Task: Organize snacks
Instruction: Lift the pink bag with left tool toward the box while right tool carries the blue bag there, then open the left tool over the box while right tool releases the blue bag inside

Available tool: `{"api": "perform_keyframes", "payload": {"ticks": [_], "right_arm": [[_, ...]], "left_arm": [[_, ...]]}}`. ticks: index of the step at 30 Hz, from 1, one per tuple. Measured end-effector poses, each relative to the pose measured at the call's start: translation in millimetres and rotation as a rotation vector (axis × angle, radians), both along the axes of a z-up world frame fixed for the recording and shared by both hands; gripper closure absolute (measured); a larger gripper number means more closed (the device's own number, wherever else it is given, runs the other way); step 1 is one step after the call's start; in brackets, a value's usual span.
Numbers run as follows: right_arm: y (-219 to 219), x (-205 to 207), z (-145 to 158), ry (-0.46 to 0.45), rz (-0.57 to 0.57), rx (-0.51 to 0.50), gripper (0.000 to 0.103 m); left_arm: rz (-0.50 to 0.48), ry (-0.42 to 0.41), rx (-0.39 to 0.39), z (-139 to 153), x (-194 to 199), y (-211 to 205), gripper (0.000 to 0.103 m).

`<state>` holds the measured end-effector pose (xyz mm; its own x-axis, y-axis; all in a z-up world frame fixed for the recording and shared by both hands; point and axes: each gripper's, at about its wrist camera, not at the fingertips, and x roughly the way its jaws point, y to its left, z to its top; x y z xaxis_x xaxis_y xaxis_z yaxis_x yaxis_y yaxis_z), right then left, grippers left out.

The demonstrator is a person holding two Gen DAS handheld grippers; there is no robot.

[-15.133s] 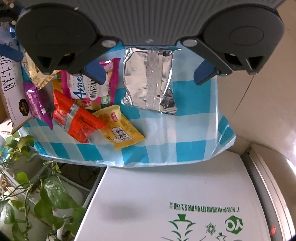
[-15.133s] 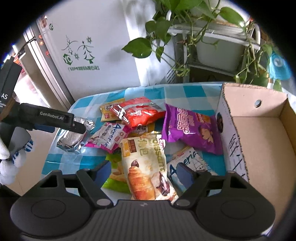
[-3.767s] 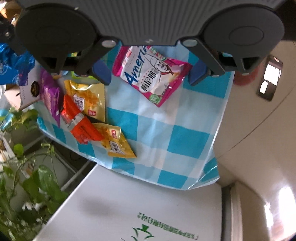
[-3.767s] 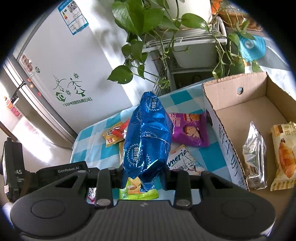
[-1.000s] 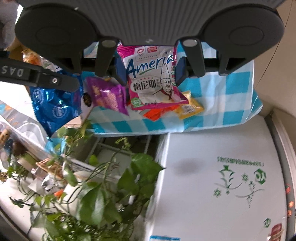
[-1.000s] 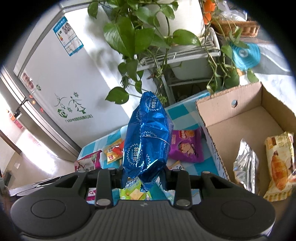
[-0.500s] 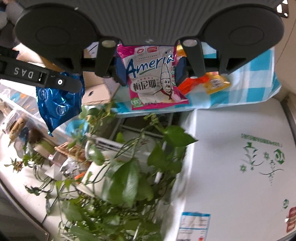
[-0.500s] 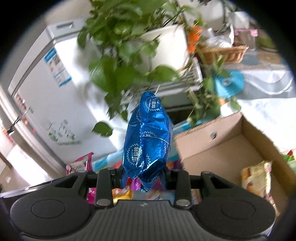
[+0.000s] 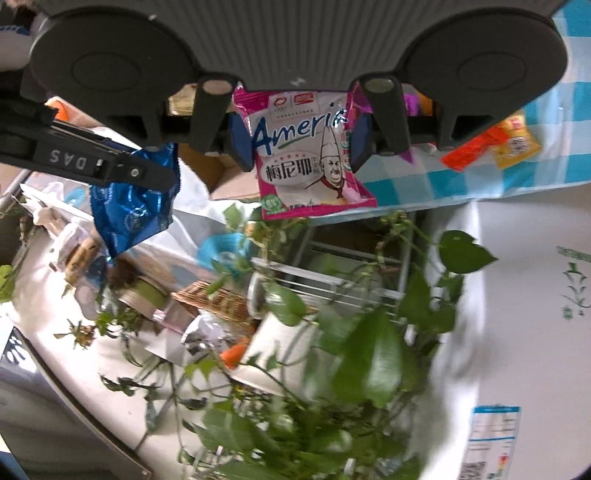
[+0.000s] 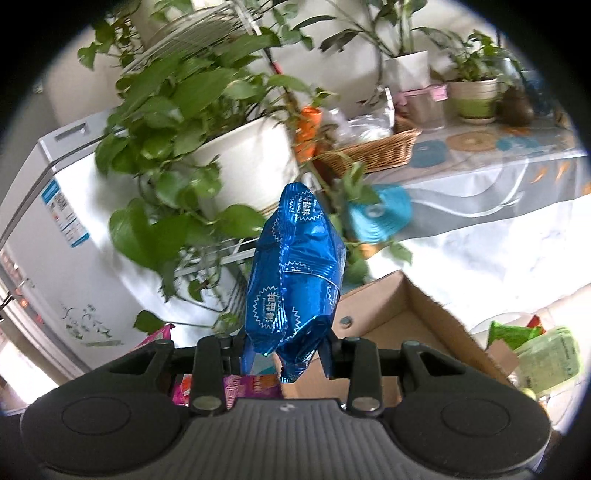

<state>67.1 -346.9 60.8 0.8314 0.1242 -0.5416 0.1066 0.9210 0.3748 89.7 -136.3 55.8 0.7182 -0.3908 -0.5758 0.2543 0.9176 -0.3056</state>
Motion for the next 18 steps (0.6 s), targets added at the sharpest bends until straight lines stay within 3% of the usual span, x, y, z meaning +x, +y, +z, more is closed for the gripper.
{"api": "perform_keyframes", "payload": {"ticks": [18], "right_arm": [[-35, -14, -11, 0.075, -0.173, -0.029, 0.063]], "left_arm": [[-0.253, 0.072, -0.074, -33, -5, -68, 0.050]]}}
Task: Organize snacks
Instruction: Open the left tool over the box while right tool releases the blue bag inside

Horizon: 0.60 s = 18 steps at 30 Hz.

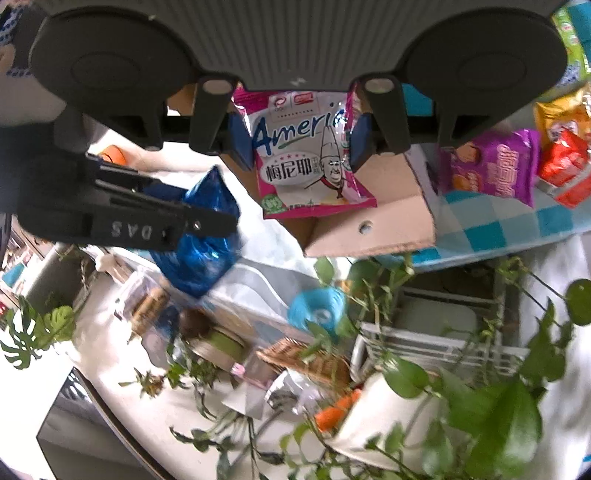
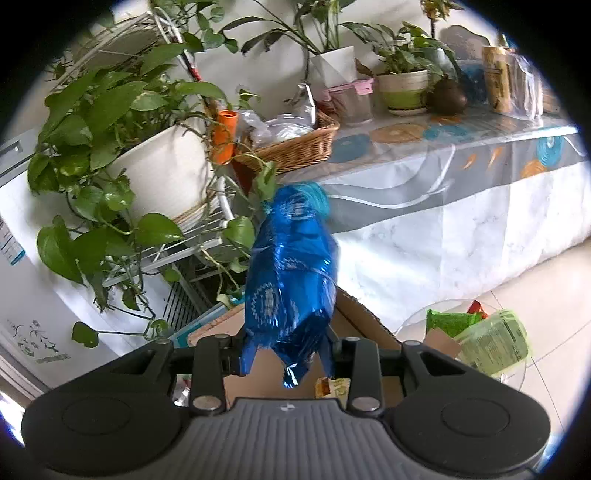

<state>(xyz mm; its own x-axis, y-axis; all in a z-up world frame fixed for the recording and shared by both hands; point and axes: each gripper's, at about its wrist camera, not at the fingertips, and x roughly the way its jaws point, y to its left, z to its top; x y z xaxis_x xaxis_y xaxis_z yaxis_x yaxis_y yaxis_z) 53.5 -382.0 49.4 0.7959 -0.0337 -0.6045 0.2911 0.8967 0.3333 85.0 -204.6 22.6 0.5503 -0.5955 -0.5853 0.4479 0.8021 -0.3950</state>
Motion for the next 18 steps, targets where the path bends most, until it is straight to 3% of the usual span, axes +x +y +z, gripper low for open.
{"api": "perform_keyframes", "payload": {"ticks": [9, 11, 13, 15, 18], "right_arm": [[-3, 1, -4, 0.032, -0.018, 0.001, 0.063], [-5, 1, -6, 0.042, -0.024, 0.009, 0.062], [-6, 0, -6, 0.036, -0.029, 0.022, 0.060], [-5, 0, -6, 0.036, -0.038, 0.019, 0.047], [-5, 1, -6, 0.040, -0.045, 0.022, 0.044]], "left_arm": [[-0.055, 0.027, 0.018, -14, -1, -19, 0.050], [-0.059, 0.022, 0.032, -15, -2, -23, 0.042], [-0.056, 0.013, 0.052, -15, -5, -24, 0.023], [-0.044, 0.005, 0.085, -14, -6, -25, 0.014], [-0.028, 0.007, 0.121, -15, -6, -24, 0.013]]}}
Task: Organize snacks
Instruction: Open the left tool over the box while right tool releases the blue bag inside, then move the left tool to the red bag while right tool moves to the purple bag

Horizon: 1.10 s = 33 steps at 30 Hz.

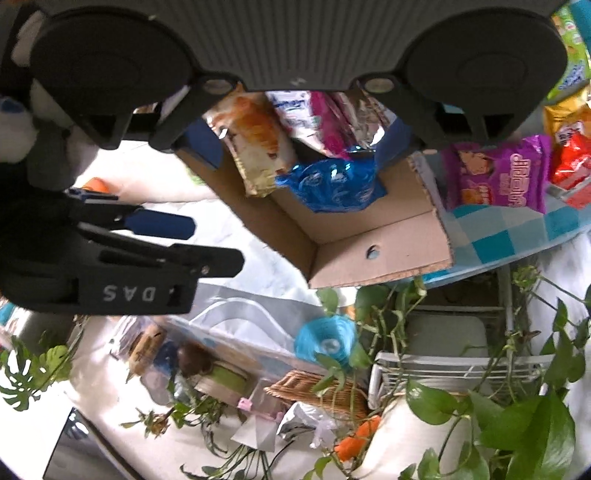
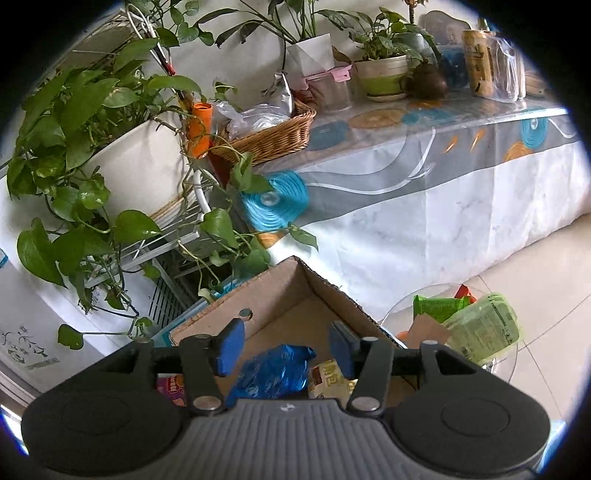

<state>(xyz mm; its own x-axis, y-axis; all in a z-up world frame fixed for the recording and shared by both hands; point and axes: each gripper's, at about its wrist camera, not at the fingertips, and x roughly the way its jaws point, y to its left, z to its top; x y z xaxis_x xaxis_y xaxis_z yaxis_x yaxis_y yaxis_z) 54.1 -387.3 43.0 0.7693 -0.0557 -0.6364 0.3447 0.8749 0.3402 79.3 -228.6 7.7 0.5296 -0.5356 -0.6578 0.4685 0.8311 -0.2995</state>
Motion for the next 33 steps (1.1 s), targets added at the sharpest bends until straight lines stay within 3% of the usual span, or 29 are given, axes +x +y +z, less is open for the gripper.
{"api": "perform_keyframes", "payload": {"ticks": [9, 21, 25, 33], "right_arm": [[6, 5, -2, -0.006, 0.041, 0.026, 0.039], [46, 17, 3, -0.087, 0.211, 0.025, 0.033], [68, 22, 1, -0.098, 0.294, -0.005, 0.033], [123, 42, -10, -0.108, 0.468, -0.077, 0.034]], "left_arm": [[0.061, -0.026, 0.055, 15, 2, 30, 0.013], [0.314, -0.072, 0.112, 45, 44, 152, 0.012], [0.391, -0.058, 0.093, 39, 59, 181, 0.012], [0.461, -0.021, 0.139, 10, 86, 203, 0.012]]}}
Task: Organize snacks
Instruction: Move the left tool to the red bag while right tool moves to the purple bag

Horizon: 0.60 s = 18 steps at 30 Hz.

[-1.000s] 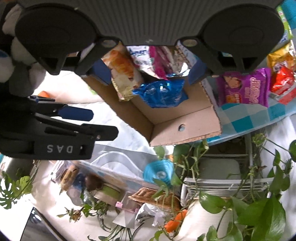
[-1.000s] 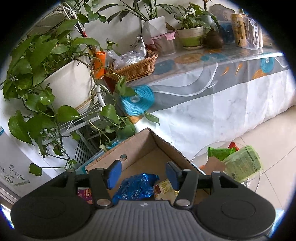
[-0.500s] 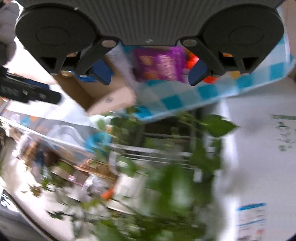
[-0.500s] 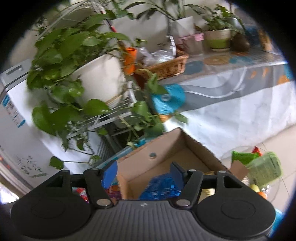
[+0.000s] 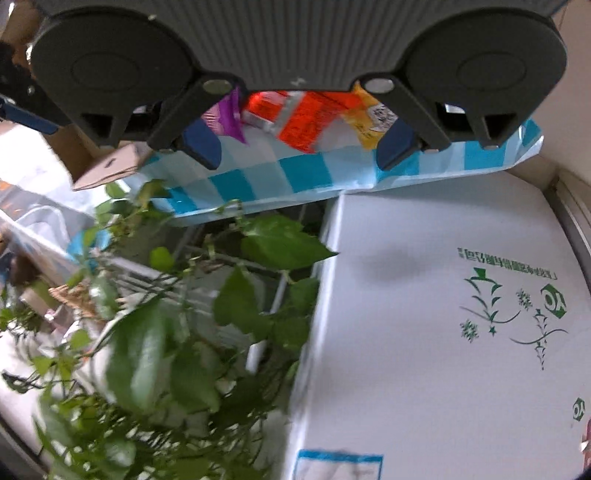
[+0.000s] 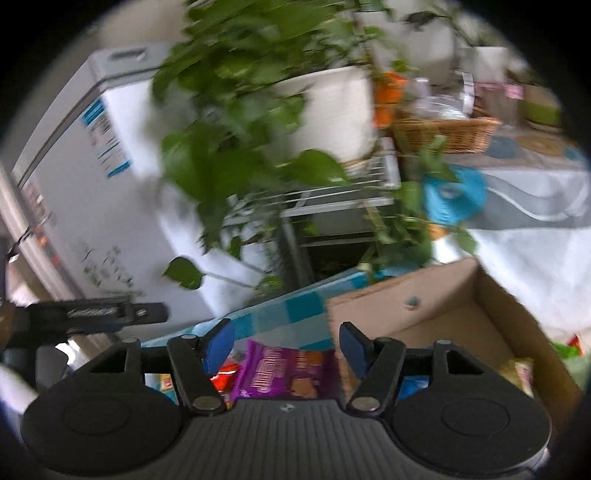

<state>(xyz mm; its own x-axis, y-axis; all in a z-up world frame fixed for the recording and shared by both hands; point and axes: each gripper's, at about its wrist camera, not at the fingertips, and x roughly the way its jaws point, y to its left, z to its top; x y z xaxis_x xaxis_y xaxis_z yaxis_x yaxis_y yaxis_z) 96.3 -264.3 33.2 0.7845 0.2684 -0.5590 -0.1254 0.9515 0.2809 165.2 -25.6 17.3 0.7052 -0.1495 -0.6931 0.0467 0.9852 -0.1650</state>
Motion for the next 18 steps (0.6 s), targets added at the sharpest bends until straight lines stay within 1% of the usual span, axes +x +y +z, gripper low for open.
{"api": "perform_keyframes", "payload": {"ticks": [3, 5, 8, 11, 14, 18], "right_arm": [[21, 10, -9, 0.002, 0.057, -0.047, 0.034], [33, 16, -17, 0.015, 0.079, -0.079, 0.034], [45, 25, -32, 0.059, 0.091, -0.099, 0.035], [55, 31, -44, 0.084, 0.088, -0.119, 0.035], [60, 39, -55, 0.110, 0.086, -0.125, 0.035], [68, 47, -69, 0.137, 0.097, -0.158, 0.035]], "left_arm": [[-0.002, 0.033, -0.009, -14, 13, 6, 0.012], [0.010, 0.047, 0.009, -22, 20, 8, 0.012], [0.007, 0.059, 0.032, -34, 28, 7, 0.012], [-0.006, 0.075, 0.062, -46, 35, 4, 0.012], [-0.015, 0.099, 0.064, -56, 41, 1, 0.012], [-0.002, 0.123, 0.085, -68, 49, -1, 0.012]]}}
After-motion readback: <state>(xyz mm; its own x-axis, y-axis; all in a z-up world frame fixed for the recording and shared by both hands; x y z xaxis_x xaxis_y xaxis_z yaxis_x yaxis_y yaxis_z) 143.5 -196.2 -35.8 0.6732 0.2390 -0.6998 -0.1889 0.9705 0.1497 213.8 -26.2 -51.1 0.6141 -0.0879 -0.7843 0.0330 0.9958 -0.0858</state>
